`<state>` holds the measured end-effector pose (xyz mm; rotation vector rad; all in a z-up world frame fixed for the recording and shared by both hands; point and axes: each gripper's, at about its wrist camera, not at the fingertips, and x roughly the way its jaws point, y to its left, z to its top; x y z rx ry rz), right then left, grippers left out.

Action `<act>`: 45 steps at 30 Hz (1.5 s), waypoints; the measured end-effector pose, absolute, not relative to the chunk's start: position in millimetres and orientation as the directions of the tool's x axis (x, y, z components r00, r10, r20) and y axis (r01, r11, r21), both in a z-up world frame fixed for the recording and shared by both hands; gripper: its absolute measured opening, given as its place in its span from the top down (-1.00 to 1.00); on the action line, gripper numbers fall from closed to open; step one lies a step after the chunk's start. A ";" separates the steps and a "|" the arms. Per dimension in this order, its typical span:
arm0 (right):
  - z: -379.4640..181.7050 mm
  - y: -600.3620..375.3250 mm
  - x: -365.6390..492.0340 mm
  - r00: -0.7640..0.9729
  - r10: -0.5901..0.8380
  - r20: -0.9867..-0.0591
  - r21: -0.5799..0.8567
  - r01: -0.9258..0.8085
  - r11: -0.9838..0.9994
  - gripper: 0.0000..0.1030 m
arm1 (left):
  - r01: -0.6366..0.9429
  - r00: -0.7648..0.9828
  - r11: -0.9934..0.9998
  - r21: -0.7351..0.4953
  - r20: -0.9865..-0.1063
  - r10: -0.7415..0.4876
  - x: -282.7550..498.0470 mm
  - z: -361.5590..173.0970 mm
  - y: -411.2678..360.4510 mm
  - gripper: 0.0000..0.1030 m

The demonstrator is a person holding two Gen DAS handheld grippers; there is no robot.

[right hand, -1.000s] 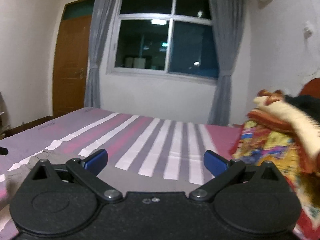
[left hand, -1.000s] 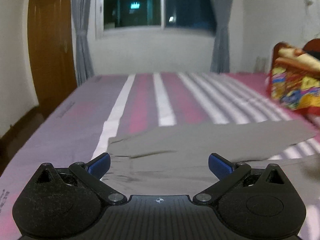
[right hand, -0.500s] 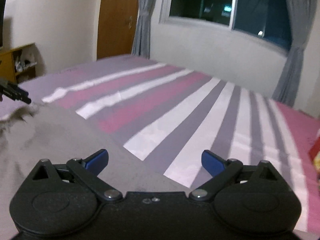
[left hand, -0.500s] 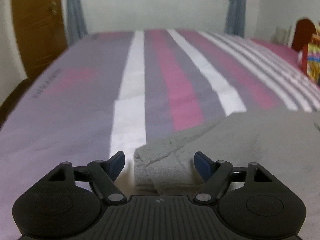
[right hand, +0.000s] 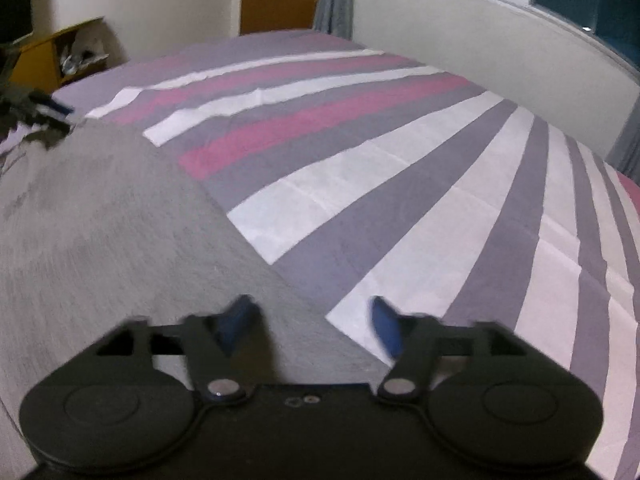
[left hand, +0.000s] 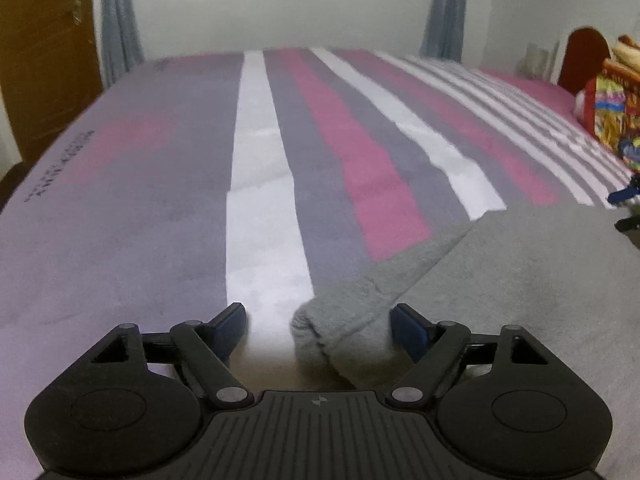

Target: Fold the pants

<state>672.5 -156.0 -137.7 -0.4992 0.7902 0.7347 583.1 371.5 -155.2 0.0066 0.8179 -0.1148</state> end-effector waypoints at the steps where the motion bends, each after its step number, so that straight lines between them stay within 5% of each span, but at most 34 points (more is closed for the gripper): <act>1: -140.1 -156.9 675.9 0.461 0.395 -0.794 -0.117 -0.754 0.646 -0.31 | 0.118 0.660 0.991 -0.064 -0.741 -0.126 589.2 -157.1 372.4 -0.55; 3: -143.4 -158.7 680.1 0.431 0.403 -0.807 -0.080 -0.756 0.649 -0.31 | 0.154 0.606 0.975 -0.161 -0.764 -0.222 602.7 -166.7 373.7 -0.55; 6: -146.8 -155.7 683.4 0.406 0.404 -0.820 -0.072 -0.772 0.631 -0.20 | 0.180 0.593 0.978 -0.102 -0.782 -0.191 614.3 -180.8 355.8 -0.56; 7: -146.2 -155.8 682.8 0.390 0.417 -0.821 -0.059 -0.785 0.617 0.19 | 0.182 0.606 0.980 -0.082 -0.776 -0.177 616.3 -181.7 351.8 -0.46; 8: -145.3 -154.3 679.9 0.390 0.418 -0.821 -0.071 -0.795 0.603 0.80 | 0.178 0.618 0.981 -0.075 -0.767 -0.171 617.4 -180.8 350.3 -0.12; 9: -145.7 -150.4 677.6 0.399 0.408 -0.821 -0.091 -0.798 0.596 0.88 | 0.163 0.634 0.985 -0.058 -0.759 -0.150 618.1 -178.7 349.3 0.28; 10: -145.6 -147.5 671.8 0.421 0.393 -0.817 -0.127 -0.798 0.589 0.90 | 0.163 0.644 0.985 -0.056 -0.751 -0.149 617.5 -176.0 347.4 0.52; 12: -139.3 -143.1 659.1 0.479 0.369 -0.797 -0.197 -0.783 0.590 0.92 | 0.160 0.675 0.987 0.003 -0.730 -0.107 611.1 -166.4 335.7 0.62; 23: -27.5 -154.1 499.6 0.679 0.406 -0.612 -0.412 -0.712 0.569 0.93 | 0.235 0.847 0.971 0.046 -0.500 -0.181 480.3 -56.2 332.7 0.63; 33: -72.4 -171.6 361.6 0.617 0.442 -0.651 -0.238 -0.718 0.654 0.92 | 0.207 0.818 0.978 -0.025 -0.544 -0.187 329.6 -97.0 327.2 0.63; 37: -108.6 -170.4 360.1 0.622 0.383 -0.683 -0.151 -0.633 0.759 0.76 | 0.119 0.759 0.990 -0.072 -0.636 -0.137 311.4 -141.0 315.5 0.58; 39: -105.7 -177.7 356.6 0.636 0.382 -0.671 -0.063 -0.562 0.825 0.66 | 0.049 0.767 0.990 -0.130 -0.631 -0.121 296.7 -145.8 318.0 0.10; 41: -95.4 -192.7 350.4 0.649 0.404 -0.645 0.032 -0.505 0.862 0.27 | -0.003 0.790 0.979 -0.205 -0.600 -0.123 278.7 -143.4 325.0 -0.49; 45: -86.7 -207.8 335.6 0.669 0.396 -0.629 0.114 -0.425 0.898 0.17 | -0.096 0.849 0.903 -0.418 -0.508 -0.145 240.0 -141.3 340.7 -0.62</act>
